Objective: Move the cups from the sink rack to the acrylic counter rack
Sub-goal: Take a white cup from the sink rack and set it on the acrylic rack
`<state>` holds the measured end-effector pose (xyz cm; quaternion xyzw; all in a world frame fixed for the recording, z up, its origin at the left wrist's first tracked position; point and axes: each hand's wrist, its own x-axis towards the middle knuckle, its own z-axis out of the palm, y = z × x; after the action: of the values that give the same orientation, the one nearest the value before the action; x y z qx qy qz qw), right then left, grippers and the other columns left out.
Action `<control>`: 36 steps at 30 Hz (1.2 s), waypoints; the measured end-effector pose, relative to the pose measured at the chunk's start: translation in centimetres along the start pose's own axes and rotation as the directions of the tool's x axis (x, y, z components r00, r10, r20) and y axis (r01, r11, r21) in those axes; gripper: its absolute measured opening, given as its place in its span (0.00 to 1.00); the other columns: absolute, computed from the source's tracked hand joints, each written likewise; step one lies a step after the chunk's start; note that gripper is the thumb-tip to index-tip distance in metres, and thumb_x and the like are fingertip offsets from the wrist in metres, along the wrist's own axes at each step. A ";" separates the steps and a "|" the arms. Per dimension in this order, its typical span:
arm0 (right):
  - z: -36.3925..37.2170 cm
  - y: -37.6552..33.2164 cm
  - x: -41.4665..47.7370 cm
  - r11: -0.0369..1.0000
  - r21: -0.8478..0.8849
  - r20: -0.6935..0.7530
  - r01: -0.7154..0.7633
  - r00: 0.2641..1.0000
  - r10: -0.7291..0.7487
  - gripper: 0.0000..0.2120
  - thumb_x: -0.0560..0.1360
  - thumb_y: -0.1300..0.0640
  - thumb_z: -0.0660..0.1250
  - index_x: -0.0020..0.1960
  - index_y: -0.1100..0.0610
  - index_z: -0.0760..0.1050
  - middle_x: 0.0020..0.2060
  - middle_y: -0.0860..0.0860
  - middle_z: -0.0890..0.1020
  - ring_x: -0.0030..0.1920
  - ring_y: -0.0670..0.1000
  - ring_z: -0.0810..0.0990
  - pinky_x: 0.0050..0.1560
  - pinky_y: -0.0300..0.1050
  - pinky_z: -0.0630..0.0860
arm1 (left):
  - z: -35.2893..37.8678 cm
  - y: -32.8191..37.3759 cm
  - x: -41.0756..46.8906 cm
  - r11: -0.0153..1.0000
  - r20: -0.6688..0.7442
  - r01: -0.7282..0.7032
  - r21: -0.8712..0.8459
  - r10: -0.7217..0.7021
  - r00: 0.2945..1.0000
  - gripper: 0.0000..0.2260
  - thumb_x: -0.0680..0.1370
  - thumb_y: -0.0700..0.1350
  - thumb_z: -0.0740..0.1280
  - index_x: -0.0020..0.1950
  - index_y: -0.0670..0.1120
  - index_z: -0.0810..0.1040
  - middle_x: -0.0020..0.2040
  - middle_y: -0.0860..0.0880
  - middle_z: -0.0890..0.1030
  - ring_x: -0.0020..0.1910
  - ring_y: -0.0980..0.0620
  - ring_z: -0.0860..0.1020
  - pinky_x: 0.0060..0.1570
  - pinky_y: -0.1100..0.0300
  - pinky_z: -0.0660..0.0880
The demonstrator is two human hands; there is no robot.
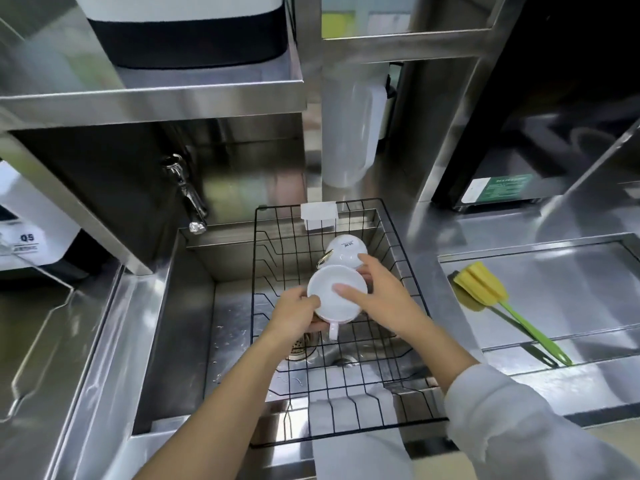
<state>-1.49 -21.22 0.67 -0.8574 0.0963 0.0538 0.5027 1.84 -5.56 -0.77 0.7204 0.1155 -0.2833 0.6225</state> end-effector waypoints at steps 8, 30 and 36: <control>1.8 -6.0 0.5 0.903 0.282 0.071 -0.323 0.946 0.316 0.28 0.70 0.31 0.57 0.54 0.54 0.73 0.42 0.59 0.82 0.25 0.53 0.81 0.24 0.41 0.76 | -4.7 3.0 -3.5 0.987 -0.065 -0.143 -0.072 0.139 0.988 0.08 0.75 0.34 0.60 0.53 0.39 0.72 0.47 0.44 0.76 0.39 0.47 0.80 0.30 0.62 0.80; 20.3 -32.6 -2.1 0.882 0.415 0.234 0.224 0.910 -0.341 0.18 0.69 0.41 0.67 0.45 0.57 0.75 0.45 0.57 0.79 0.37 0.53 0.79 0.38 0.52 0.81 | -33.5 8.7 -18.2 0.839 -0.473 -0.472 -0.270 0.311 0.824 0.18 0.70 0.60 0.67 0.51 0.48 0.78 0.50 0.48 0.80 0.48 0.47 0.81 0.45 0.49 0.81; 26.1 -36.8 -2.6 0.804 0.531 0.326 0.268 0.811 -0.486 0.12 0.70 0.52 0.70 0.50 0.57 0.75 0.46 0.52 0.78 0.41 0.51 0.81 0.37 0.46 0.82 | -41.5 8.8 -22.2 0.875 -0.458 -0.485 0.022 0.440 0.773 0.20 0.74 0.58 0.63 0.51 0.42 0.75 0.45 0.50 0.80 0.44 0.49 0.79 0.55 0.47 0.76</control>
<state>4.20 19.33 19.78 -0.6784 -0.1893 0.1207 0.6995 -0.64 36.76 21.49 0.7408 0.0891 0.0585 0.6632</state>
